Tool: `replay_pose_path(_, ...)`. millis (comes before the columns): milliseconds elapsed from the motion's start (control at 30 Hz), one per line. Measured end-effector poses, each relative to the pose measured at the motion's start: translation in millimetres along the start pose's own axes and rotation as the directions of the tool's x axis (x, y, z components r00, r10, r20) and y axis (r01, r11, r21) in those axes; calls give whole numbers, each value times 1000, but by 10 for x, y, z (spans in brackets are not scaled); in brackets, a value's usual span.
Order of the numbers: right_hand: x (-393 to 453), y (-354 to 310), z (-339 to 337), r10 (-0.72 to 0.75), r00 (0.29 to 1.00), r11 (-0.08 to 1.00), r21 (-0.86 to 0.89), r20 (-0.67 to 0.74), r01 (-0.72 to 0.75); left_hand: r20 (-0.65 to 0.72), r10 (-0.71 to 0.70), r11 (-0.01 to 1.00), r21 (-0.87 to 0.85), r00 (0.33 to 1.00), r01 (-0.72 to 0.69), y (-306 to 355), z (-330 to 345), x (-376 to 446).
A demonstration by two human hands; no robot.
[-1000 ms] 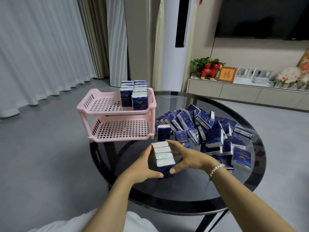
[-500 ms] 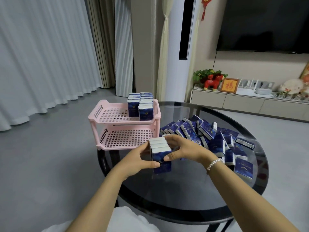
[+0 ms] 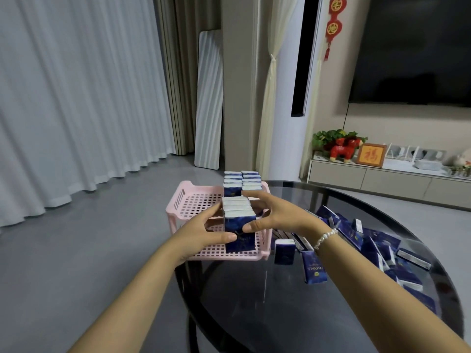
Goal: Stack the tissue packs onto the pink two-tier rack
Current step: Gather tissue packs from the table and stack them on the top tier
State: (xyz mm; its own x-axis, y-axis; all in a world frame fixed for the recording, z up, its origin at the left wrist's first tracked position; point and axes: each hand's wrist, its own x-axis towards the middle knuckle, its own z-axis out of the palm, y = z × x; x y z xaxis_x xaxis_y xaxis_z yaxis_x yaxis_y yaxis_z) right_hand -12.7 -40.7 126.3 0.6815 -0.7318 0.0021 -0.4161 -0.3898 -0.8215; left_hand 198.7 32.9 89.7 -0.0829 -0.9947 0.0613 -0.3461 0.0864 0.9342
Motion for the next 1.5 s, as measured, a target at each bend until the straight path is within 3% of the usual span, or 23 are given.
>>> replay_pose_path(267,512,-149,-77,-4,999,994,-105,-37,0,5,25,1000,17,1000,-25,22,-398,360)
replay_pose_path(533,1209,-195,-162,-4,998,974,-227,-55,-9,56,-42,998,45,998,40,-42,-937,927)
replay_pose_path(867,2010,19,-115,41,992,760,-641,-123,-111,124,-159,962,243,979,125,-394,-1164,1603)
replay_pose_path(1100,1999,39,-97,16,995,659,-748,-101,-86,151,-152,958,268,977,107,-562,-1108,1735)
replay_pose_path(1267,1916,44,-125,22,998,731,-681,-54,-53,163,-146,945,316,976,89,-577,-1078,1714)
replay_pose_path(1500,1907,5,-98,0,1000,673,-739,-3,-2,169,-181,924,366,969,109,-542,-1029,1689)
